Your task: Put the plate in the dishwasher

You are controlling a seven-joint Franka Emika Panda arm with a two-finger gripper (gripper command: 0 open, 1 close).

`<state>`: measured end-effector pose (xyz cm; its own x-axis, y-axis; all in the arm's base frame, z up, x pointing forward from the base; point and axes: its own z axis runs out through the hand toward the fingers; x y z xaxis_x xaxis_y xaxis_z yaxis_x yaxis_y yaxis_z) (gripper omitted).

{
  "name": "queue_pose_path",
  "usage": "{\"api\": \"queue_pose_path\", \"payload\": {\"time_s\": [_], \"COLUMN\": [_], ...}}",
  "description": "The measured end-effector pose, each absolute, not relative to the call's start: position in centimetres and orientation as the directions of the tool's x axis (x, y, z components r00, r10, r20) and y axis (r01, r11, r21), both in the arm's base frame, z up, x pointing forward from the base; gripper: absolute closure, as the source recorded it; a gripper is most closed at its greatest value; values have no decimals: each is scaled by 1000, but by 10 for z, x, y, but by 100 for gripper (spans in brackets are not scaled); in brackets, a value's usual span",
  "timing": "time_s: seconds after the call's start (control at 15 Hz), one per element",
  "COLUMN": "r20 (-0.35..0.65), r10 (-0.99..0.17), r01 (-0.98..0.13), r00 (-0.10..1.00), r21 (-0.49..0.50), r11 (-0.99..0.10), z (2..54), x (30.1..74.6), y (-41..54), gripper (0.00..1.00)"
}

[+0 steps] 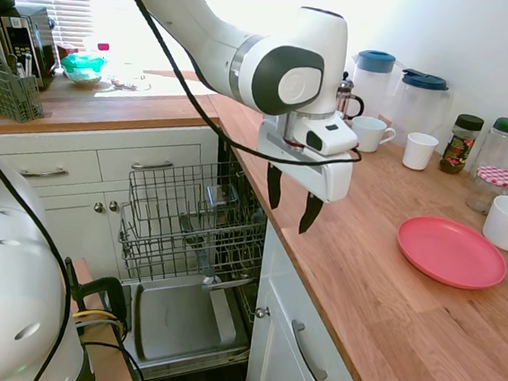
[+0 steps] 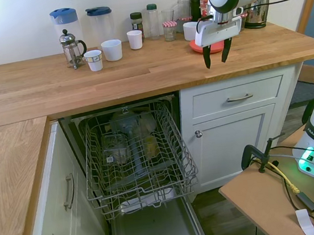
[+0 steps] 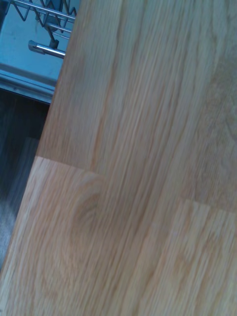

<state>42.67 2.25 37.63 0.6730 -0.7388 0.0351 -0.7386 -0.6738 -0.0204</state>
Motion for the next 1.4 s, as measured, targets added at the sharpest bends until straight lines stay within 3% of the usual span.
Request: {"api": "queue_pose_path", "payload": {"time_s": [0.27, 0.67, 1.0, 1.4], "r20": [42, 48, -33, -55], "r10": [-751, -842, -900, -941], "r01": [-750, -836, -891, -924], "r00": [659, 537, 435, 335], "r21": [-33, -104, -158, -215], "r11": [-660, -539, -425, -317], "z": [381, 431, 421, 421], "x": [430, 455, 479, 500], "y": [17, -47, -117, -194], "gripper": [0, 0, 0, 0]}}
